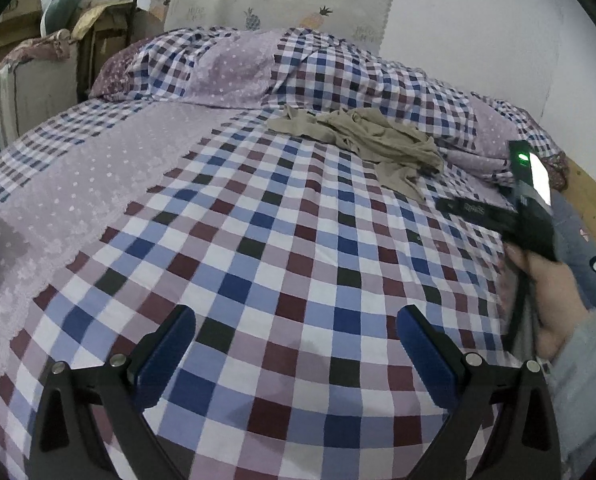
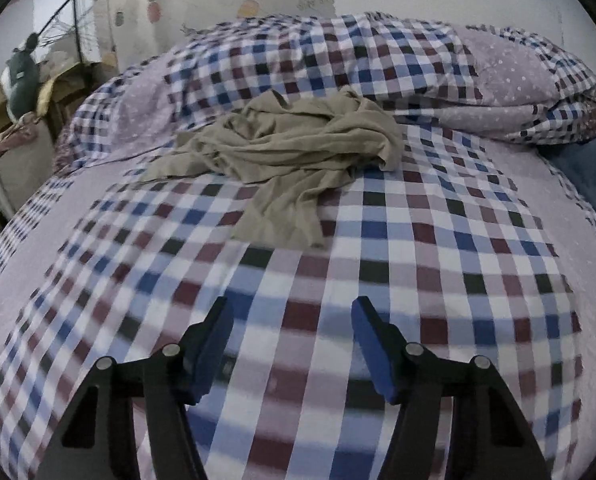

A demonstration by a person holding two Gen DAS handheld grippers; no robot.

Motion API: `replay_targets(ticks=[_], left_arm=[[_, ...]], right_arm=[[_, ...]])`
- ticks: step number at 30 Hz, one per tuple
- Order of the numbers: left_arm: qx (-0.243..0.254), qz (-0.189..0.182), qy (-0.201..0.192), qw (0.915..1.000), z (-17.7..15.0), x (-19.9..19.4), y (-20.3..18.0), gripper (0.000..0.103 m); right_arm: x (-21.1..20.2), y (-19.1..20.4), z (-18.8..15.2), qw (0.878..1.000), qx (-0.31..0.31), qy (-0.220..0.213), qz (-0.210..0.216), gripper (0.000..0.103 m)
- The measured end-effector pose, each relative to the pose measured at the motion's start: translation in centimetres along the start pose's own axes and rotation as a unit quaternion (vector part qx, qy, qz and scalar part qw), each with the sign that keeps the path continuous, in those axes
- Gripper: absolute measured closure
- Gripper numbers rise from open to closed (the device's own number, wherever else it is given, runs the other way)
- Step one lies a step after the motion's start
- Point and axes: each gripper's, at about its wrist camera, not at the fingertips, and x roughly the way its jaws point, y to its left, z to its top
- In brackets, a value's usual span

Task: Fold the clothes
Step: 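Move the right tool to the khaki garment and close on its edge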

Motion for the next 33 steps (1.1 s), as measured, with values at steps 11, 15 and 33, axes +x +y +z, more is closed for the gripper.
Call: replay_targets(ticks=[11,15,33], left_arm=[[-0.022,-0.019,0.031,0.9991,-0.8,1.1,-0.1,0.001],[-0.023,-0.021,0.033,0.999,-0.8,0.9,-0.1,0.001],[-0.089,-0.063,0.036,0.9933,0.1,1.3,1.3,0.002]], right_arm=[[8.2,-1.3,3.4,0.999,0.023,0.023,-0.01,0.047],[9.3,-1.9,4.3,0.999,0.038,0.011,-0.006,0.059],[-0.1,-0.6,-1.1,0.998,0.01,-0.043,0.05,0.102]])
